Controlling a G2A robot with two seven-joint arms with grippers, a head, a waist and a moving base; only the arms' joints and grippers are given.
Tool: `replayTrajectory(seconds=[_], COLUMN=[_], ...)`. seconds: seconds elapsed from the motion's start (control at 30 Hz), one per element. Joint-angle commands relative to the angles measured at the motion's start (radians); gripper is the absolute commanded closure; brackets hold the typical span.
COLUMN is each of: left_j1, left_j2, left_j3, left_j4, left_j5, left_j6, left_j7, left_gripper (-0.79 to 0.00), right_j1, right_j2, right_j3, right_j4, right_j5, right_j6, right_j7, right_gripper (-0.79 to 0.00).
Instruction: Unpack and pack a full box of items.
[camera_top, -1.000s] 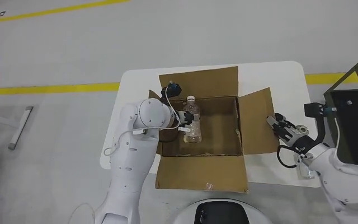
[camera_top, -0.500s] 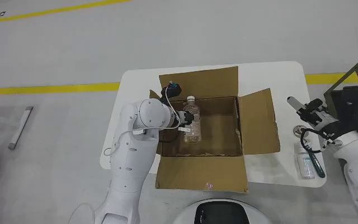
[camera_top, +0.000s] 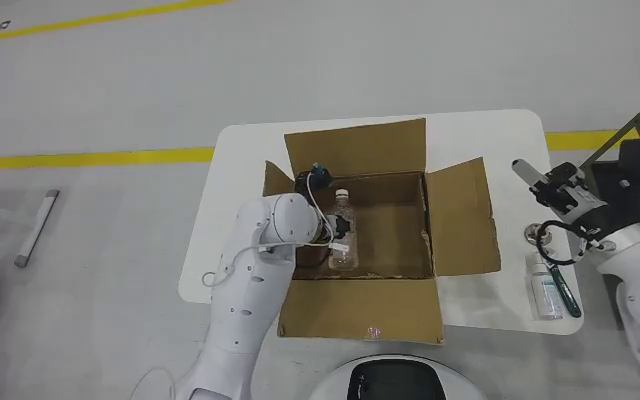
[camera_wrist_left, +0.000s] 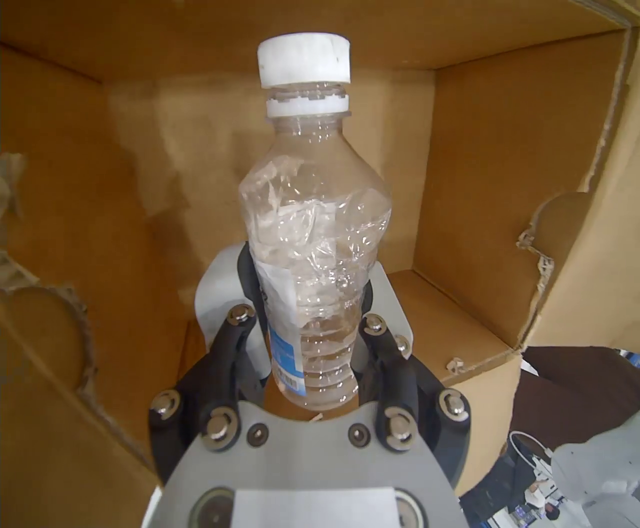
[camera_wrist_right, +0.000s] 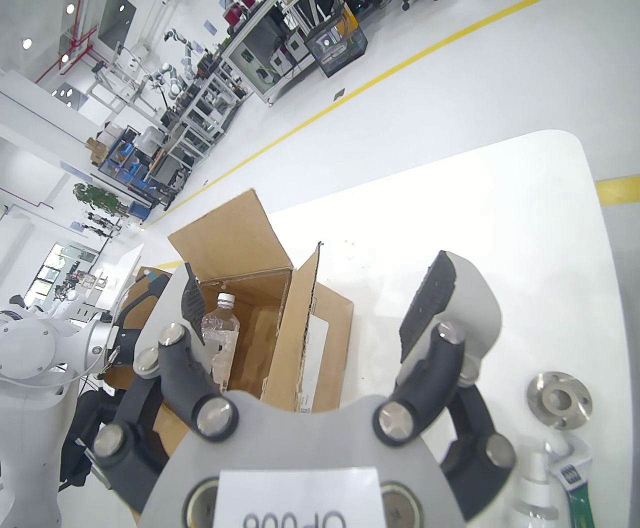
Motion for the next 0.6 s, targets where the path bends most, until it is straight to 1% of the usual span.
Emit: replayTrajectory(seconds=[0.0,0.5,0.57], left_j1=[-0.006,-0.033,-0.037], left_j2=[0.001,-0.019,-0.022], left_j3=[0.008,0.083,0.087], left_j4=[0.014,0.100,0.112], left_j5=[0.034,0.125,0.131], left_j6=[-0.004,-0.033,-0.035], left_j7=[-0.003,-0.032,-0.034], left_gripper=[0.000,0.000,-0.022], right_j1=[0.003,0.013,0.010], right_j2=[0.000,0.002,0.002], right_j3=[-0.004,-0.017,-0.014], right_j4=[0.001,-0.003,-0.002], right_j5=[-0.001,0.005,0.005], right_j6=[-0.001,0.001,0.000], right_j7=[-0.001,-0.002,-0.004], right_gripper=[-0.785,-0.785,-0.785])
